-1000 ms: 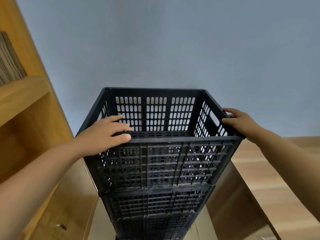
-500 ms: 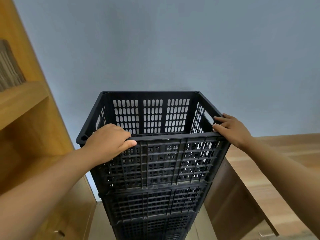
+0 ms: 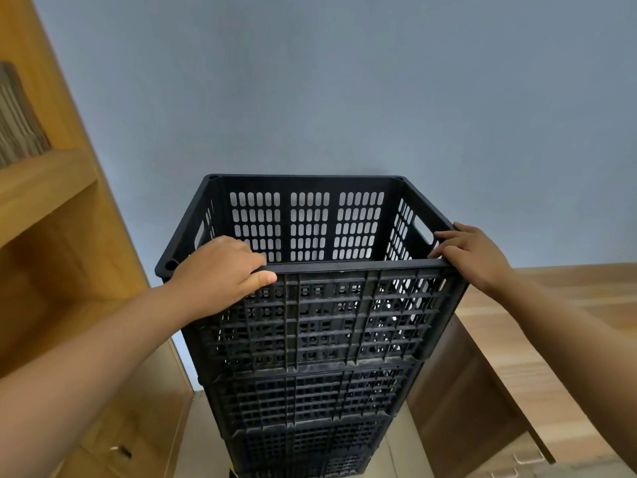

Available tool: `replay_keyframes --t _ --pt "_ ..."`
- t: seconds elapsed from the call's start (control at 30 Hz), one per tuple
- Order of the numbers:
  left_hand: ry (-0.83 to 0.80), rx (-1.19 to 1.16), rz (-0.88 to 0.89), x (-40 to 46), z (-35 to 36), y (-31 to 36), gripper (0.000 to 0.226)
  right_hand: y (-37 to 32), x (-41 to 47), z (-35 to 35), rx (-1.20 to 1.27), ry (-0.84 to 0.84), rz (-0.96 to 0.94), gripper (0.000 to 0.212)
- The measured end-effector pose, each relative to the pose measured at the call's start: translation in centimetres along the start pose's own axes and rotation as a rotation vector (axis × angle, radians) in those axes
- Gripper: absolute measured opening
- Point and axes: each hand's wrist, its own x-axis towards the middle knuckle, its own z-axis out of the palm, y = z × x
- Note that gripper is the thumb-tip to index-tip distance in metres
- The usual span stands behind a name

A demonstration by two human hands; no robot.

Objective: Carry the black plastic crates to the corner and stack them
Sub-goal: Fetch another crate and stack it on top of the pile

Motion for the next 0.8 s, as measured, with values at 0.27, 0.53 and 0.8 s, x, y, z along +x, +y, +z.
replay_keyframes --t 0.27,0.53,0.8 --pt "-0.116 0.154 -0.064 -1.4 -1.4 -1.5 0.091 0.1 0.1 -0.1 -0.220 0.055 -0.046 0.067" --pt "-0.037 0.170 -0.128 -1.4 -1.0 -2.0 0.080 0.4 1.6 -0.1 -0.478 -0.120 -0.155 0.097" --pt "-0.093 0.139 -0.133 -2.2 -1.4 -2.0 0.093 0.4 0.9 -0.2 -0.427 -0.137 -0.160 0.090"
